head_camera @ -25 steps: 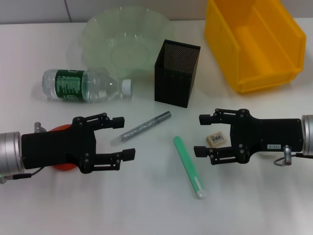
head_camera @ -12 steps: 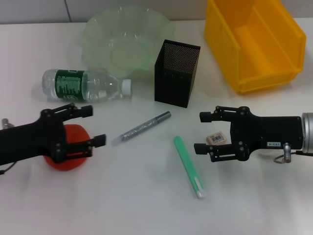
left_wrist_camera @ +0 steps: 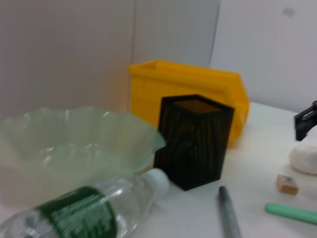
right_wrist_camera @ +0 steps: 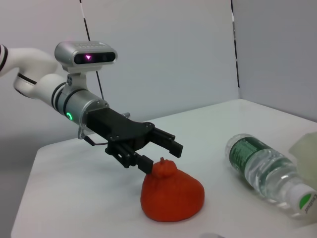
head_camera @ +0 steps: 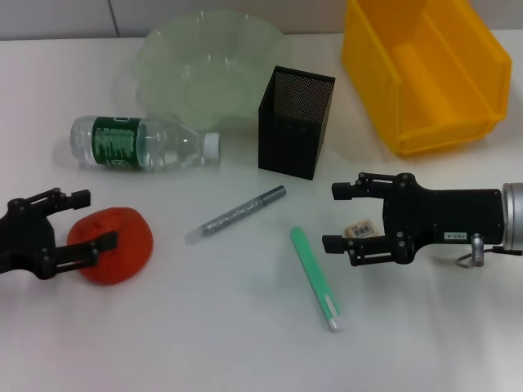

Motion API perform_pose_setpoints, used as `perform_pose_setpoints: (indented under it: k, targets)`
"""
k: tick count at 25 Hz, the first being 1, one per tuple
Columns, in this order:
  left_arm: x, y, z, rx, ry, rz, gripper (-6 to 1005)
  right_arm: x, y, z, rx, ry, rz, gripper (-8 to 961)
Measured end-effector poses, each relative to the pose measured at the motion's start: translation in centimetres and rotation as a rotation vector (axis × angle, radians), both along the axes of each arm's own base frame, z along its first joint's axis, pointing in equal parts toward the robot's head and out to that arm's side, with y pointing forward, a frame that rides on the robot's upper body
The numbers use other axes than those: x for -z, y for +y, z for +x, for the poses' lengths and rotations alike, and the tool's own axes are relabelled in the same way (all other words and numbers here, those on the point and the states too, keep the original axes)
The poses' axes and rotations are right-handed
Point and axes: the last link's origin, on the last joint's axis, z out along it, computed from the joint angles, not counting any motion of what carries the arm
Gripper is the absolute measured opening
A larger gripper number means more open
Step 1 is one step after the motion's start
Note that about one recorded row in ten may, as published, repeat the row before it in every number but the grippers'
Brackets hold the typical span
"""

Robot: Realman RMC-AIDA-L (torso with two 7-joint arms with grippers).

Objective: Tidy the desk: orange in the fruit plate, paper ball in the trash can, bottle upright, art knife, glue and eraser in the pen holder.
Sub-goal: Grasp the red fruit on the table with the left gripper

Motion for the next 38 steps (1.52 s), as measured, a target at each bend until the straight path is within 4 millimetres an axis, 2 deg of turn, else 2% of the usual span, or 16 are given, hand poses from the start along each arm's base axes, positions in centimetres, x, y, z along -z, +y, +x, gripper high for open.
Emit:
perform_pose_setpoints:
  k: [4, 9, 28, 38]
  targets:
    - [-0.5, -0.2, -0.6, -0.027, 0.012, 0.005, 826, 0.0, 0.1, 0.0, -0.001, -0.004, 0.003, 830]
    - [-0.3, -0.1, -0.4, -0.022, 0.015, -0.003, 825, 0.1, 0.3, -0.2, -0.005, -0.005, 0.002, 830]
    - [2.3, 0.4, -0.2, 0.0, 0.089, -0.019, 822, 0.1, 0.4, -0.2, -0.003, -0.012, 0.008, 830]
    - [2.3, 0.6, 0.0, 0.012, 0.085, 0.001, 639, 0.1, 0.4, -0.2, -0.002, -0.011, 0.008, 830]
